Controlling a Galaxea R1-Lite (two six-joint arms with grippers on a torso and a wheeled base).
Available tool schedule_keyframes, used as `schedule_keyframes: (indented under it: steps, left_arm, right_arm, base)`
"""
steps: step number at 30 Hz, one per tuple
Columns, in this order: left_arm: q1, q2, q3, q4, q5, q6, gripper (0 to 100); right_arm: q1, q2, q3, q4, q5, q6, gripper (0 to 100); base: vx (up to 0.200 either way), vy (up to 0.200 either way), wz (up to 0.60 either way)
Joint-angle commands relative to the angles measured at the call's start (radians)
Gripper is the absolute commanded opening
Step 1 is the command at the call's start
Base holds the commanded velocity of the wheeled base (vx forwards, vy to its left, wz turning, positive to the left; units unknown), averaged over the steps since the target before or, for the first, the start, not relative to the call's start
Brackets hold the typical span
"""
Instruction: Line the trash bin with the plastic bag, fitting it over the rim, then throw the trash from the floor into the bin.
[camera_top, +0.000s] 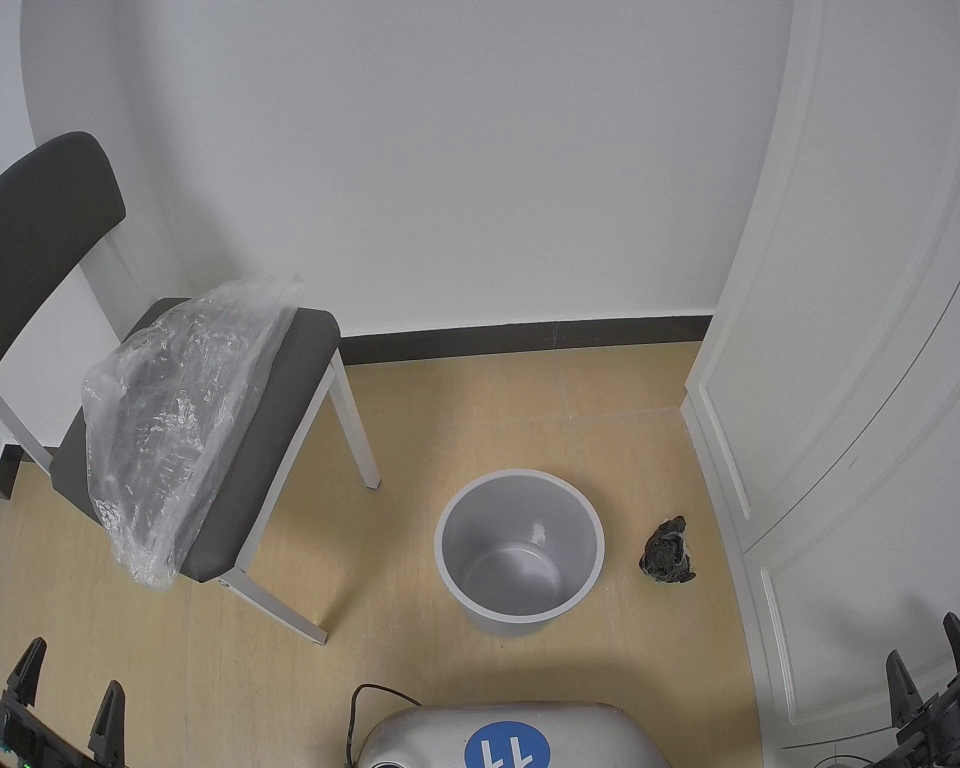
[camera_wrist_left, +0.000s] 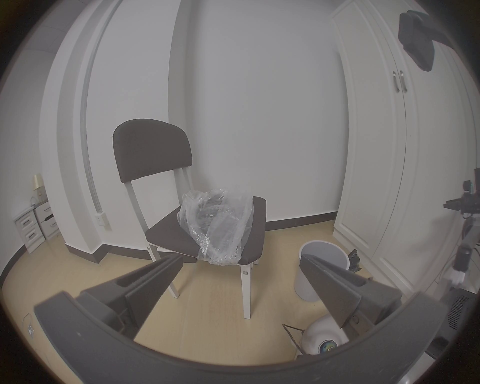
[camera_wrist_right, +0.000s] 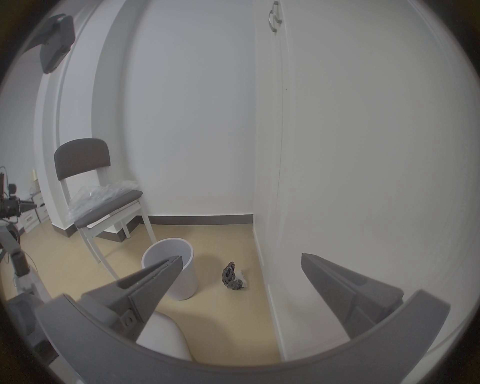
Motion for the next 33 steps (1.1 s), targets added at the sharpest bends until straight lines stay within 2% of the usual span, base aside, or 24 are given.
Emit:
schedule_keyframes:
  steps: [1, 4, 5, 7, 8, 9, 10, 12, 13, 15, 23, 28, 33]
  left_arm:
    - [0.000, -0.016, 0.016, -0.001, 0.001, -0.003, 100]
    - [0.000, -0.016, 0.016, -0.011, 0.007, -0.006, 100]
    - [0.000, -0.016, -0.010, -0.065, 0.007, -0.043, 100]
    - [-0.001, -0.013, -0.114, -0.169, -0.015, -0.178, 100]
    - [-0.008, 0.001, -0.179, -0.174, -0.033, -0.225, 100]
    - [-0.011, 0.015, -0.211, -0.162, -0.041, -0.225, 100]
    - [-0.021, 0.048, -0.275, -0.113, -0.047, -0.202, 100]
    - [-0.034, 0.065, -0.304, -0.079, -0.047, -0.184, 100]
    - [-0.060, 0.111, -0.352, 0.004, -0.045, -0.144, 100]
    - [-0.087, 0.194, -0.380, 0.068, -0.045, -0.089, 100]
    - [-0.078, 0.582, -0.429, -0.056, -0.033, 0.111, 100]
    - [-0.074, 0.818, -0.518, -0.074, 0.073, 0.250, 100]
    - [-0.075, 1.001, -0.584, -0.074, 0.093, 0.358, 100]
  right_arm:
    - [0.002, -0.016, 0.016, 0.000, -0.003, 0.024, 100]
    - [0.002, -0.016, 0.016, 0.000, -0.003, 0.017, 100]
    - [0.002, -0.016, 0.016, 0.000, -0.005, 0.014, 100]
    - [0.000, -0.016, 0.016, -0.001, -0.003, 0.001, 100]
    - [0.000, -0.016, 0.016, 0.000, -0.002, -0.006, 100]
    - [-0.001, -0.016, 0.016, 0.000, -0.002, -0.009, 100]
    - [-0.001, -0.016, 0.016, 0.000, -0.002, -0.011, 100]
    - [-0.001, -0.016, 0.016, 0.000, -0.002, -0.009, 100]
    - [-0.001, -0.016, 0.016, 0.000, 0.000, -0.005, 100]
    - [-0.001, -0.016, 0.016, 0.000, -0.002, 0.006, 100]
    - [0.002, -0.016, 0.016, 0.000, -0.005, 0.023, 100]
    - [0.002, -0.016, 0.016, 0.000, -0.005, 0.023, 100]
    - [0.002, -0.016, 0.016, 0.000, -0.005, 0.023, 100]
  base:
    - [0.000, 0.000, 0.00]
    - [0.000, 0.000, 0.00]
    - [0.000, 0.000, 0.00]
    - [0.000, 0.000, 0.00]
    - [0.000, 0.000, 0.00]
    - [0.000, 0.000, 0.00]
    - [0.000, 0.000, 0.00]
    - [0.000, 0.000, 0.00]
    - [0.000, 0.000, 0.00]
    - [0.000, 0.000, 0.00]
    - [0.000, 0.000, 0.00]
    - [0.000, 0.000, 0.00]
    - [0.000, 0.000, 0.00]
